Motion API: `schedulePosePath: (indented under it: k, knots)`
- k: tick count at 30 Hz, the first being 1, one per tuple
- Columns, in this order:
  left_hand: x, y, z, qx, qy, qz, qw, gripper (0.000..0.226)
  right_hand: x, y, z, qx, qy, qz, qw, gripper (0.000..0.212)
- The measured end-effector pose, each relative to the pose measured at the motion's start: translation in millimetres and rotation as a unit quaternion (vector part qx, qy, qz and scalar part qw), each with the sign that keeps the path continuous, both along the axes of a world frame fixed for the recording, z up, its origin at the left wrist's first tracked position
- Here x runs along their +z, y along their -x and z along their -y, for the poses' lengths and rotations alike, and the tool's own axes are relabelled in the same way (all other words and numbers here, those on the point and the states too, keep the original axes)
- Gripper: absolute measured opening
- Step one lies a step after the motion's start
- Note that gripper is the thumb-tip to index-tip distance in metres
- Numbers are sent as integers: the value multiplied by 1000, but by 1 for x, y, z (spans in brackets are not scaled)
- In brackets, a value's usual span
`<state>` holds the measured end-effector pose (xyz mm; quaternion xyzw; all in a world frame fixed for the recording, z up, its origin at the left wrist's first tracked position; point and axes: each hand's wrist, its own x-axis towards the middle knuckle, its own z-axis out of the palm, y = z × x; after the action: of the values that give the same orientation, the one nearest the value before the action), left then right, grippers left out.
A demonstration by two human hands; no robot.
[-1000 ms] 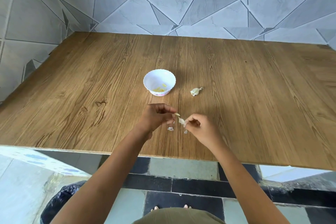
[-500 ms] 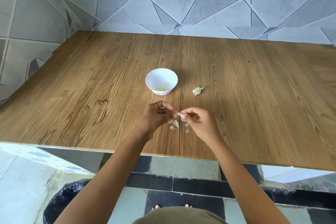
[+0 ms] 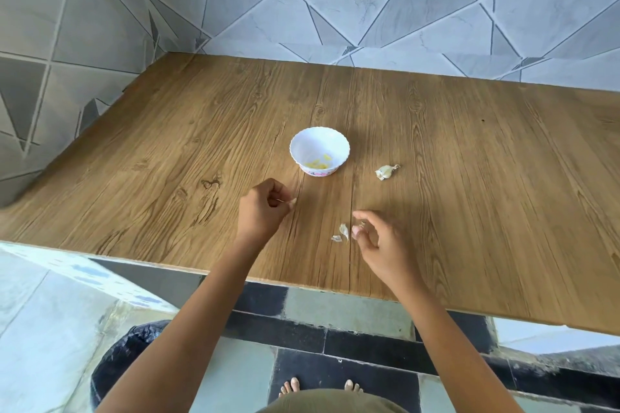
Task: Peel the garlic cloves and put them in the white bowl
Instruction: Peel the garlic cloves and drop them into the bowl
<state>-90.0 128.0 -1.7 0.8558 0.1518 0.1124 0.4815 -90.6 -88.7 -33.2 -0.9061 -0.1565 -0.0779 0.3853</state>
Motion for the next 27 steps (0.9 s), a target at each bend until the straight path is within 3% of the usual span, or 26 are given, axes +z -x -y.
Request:
schedulePosePath:
  k: [10,15,21,27]
  knots:
    - [-4,3,-13,-49,-90,-12,995,12,-3,9,-9,-11,10,2,1000,24]
    - [9,10,-2,-92,-54,13,994,4,5,18,-3,-47,35,-9,998,28]
    - [7,13,29,-166,-15,0,986,15,16,34,8,-91,102,-36,990,39]
    - [5,11,35,-175,7,-16,984,10,21,23,7,-84,74,-97,989,39]
